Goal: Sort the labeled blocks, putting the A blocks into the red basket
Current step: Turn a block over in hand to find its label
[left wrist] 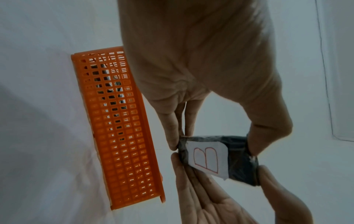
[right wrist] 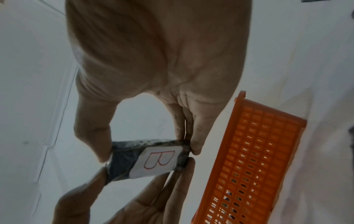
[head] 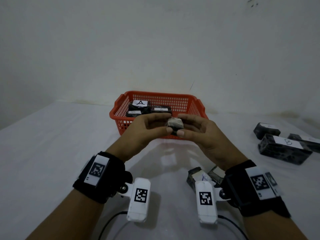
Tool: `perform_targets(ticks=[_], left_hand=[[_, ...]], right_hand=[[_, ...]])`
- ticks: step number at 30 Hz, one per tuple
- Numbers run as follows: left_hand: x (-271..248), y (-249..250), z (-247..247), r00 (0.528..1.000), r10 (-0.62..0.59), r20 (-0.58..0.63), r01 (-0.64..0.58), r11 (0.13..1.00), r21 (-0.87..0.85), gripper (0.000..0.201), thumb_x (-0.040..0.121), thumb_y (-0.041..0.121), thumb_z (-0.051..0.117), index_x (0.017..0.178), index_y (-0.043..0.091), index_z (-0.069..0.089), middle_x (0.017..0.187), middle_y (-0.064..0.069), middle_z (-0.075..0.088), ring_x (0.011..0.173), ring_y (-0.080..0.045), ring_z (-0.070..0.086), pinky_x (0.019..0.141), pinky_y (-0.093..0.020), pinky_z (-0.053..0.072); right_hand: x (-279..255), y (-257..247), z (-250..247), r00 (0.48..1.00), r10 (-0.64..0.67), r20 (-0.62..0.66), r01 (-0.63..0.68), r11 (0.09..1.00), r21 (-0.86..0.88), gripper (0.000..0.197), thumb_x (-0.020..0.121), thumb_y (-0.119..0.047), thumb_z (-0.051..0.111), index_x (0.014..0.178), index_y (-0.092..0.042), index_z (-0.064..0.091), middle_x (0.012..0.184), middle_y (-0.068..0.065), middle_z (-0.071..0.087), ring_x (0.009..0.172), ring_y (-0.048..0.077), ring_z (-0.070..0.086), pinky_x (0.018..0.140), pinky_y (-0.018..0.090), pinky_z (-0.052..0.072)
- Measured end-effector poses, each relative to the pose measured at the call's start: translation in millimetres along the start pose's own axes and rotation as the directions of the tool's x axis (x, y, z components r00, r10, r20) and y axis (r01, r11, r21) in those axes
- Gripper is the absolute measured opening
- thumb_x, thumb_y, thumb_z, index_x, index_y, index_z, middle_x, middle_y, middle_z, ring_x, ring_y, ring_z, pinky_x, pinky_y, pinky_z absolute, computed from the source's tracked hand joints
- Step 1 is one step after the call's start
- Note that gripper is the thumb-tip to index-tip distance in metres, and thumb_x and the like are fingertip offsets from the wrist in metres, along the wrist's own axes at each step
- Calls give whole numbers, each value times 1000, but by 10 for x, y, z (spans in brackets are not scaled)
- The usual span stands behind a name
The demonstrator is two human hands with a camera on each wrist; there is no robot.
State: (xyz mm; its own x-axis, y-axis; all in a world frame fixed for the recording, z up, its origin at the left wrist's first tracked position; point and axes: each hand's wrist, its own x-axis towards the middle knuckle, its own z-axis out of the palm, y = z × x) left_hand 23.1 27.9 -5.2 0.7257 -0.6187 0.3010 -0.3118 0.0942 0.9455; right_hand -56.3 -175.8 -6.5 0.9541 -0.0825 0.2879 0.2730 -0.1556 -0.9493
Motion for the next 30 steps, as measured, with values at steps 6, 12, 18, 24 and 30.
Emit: perform_targets(ticks=[6,12,18,24,30], left_hand=[[11,5,6,1000,-9,3,8,999,52,66,81,41,75,138,12,60,128,-1,72,122,-15,67,110,-45,50],[10,43,95,995,-33,-94,36,999,31,56,86,56,68,114,8,75,109,-6,78,104,-17,75,98,-39,59],[37,17,149,988,-99,-120,116,982,149,57,76,63,64,104,16,78,98,2,80,91,-9,76,81,-29,63],[48,-29,101,976,-159,-149,162,987,8,23,92,16,72,113,10,73,113,-7,75,99,-20,76,81,-34,64],[36,-19,49,972,-155,-176,152,988,-26,26,92,8,70,118,6,73,112,-11,77,99,-25,77,81,-41,64]], right_hand=[[-12,-23,45,999,23,-27,-22,999,45,67,66,-42,84,126,-14,70,122,6,77,119,20,72,112,47,51],[-58,-151,133,994,86,71,-88,996,20,42,88,-42,73,125,-21,74,123,2,77,120,18,71,106,43,54],[-45,-108,131,985,20,-173,-28,999,-42,20,89,-29,76,108,-23,80,102,1,82,99,18,78,87,34,65],[-13,-66,60,962,127,-241,-115,991,63,8,96,-19,71,102,-20,76,104,7,81,92,22,80,81,39,66],[-8,-54,24,969,158,-190,-165,986,-24,16,92,-15,76,109,-12,77,104,9,79,89,24,79,74,36,66]])
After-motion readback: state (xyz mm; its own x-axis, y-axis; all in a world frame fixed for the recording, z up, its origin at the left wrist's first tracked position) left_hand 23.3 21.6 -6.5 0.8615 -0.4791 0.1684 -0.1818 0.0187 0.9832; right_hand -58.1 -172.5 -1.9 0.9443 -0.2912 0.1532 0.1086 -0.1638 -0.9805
